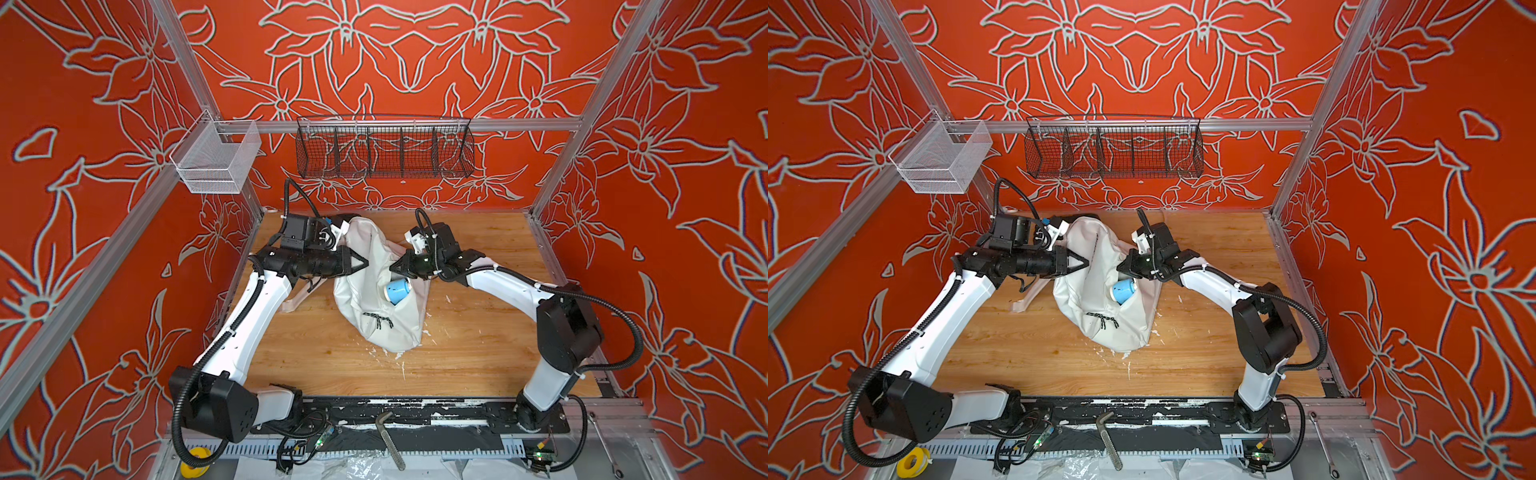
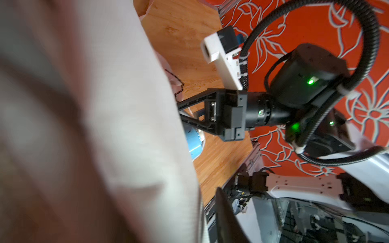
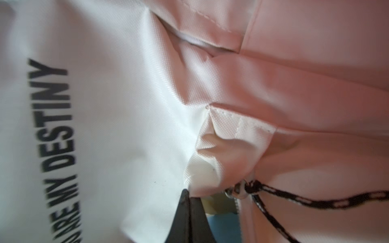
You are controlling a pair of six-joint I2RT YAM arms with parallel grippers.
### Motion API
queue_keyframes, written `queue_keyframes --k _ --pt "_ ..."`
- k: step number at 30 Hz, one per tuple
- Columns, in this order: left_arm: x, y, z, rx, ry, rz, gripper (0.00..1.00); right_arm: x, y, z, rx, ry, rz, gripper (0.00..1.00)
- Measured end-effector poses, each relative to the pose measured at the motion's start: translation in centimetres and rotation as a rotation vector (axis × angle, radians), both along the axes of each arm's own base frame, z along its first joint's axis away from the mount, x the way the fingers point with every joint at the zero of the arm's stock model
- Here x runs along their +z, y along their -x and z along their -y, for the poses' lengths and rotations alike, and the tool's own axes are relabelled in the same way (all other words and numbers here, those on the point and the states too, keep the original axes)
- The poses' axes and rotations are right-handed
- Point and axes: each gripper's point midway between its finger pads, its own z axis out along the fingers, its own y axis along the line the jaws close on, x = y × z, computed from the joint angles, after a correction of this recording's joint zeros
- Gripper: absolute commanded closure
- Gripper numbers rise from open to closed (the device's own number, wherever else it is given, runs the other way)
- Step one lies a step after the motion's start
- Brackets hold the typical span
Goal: Pack books, pencil case, and school supplies into a backpack
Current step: Place the student bag at the center of the table.
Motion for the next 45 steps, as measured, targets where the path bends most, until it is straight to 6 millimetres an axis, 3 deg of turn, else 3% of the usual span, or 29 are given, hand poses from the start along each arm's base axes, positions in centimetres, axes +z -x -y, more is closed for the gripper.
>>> queue_keyframes --k 3,5,7,11,15,17,23,27,29,32,39,41,45 --pt "-2.1 -0.3 -1.5 0.065 -0.079 -0.017 0.26 -0.1 0.0 0.1 -0.016 -0.03 -0.062 1.0" --pt "-3.2 -0.2 -2.8 0.118 -0.144 -0.01 0.21 0.0 -0.1 0.3 -0.024 -0.052 -0.098 1.0" --pt "-3.6 0.1 -4.1 0.169 -0.204 0.013 0.23 0.0 -0.2 0.3 -0.026 -0.082 -0.138 1.0" --pt "-2.3 0.4 -5.8 0.244 -0.295 0.074 0.27 0.1 -0.3 -0.6 -0.011 -0.138 -0.201 1.0" --pt "-2.0 0.2 -6.1 0.276 -0.383 0.1 0.21 0.2 -0.7 -1.1 0.009 -0.125 -0.219 1.0" --pt "-2.5 0.3 -7.0 0.314 -0.433 0.092 0.13 0.4 -0.6 -1.1 0.018 -0.112 -0.215 1.0" --pt "-2.9 1.1 -13.0 0.497 -0.571 0.016 0.04 -0.1 -0.2 -0.4 0.03 -0.041 -0.209 1.0" --pt "-0.8 1.6 -14.7 0.552 -0.611 0.009 0.13 -0.9 0.2 0.9 0.036 0.058 -0.209 1.0" --pt "-0.4 1.6 -14.2 0.544 -0.582 0.011 0.22 -1.4 0.4 1.4 0.037 0.081 -0.218 1.0" --pt "-1.3 1.3 -12.1 0.496 -0.492 -0.011 0.33 -2.1 0.5 2.0 0.037 0.102 -0.241 1.0" --pt "-8.2 -0.8 -1.2 0.194 -0.3 -0.144 0.43 -3.2 0.4 0.6 0.061 0.071 -0.267 1.0" --pt "-10.2 -1.4 0.8 0.134 -0.262 -0.197 0.47 -3.5 0.2 0.4 0.063 0.062 -0.276 1.0" --pt "-12.9 -2.4 3.4 0.046 -0.22 -0.272 0.45 -3.9 -0.1 -0.1 0.058 0.038 -0.296 1.0"
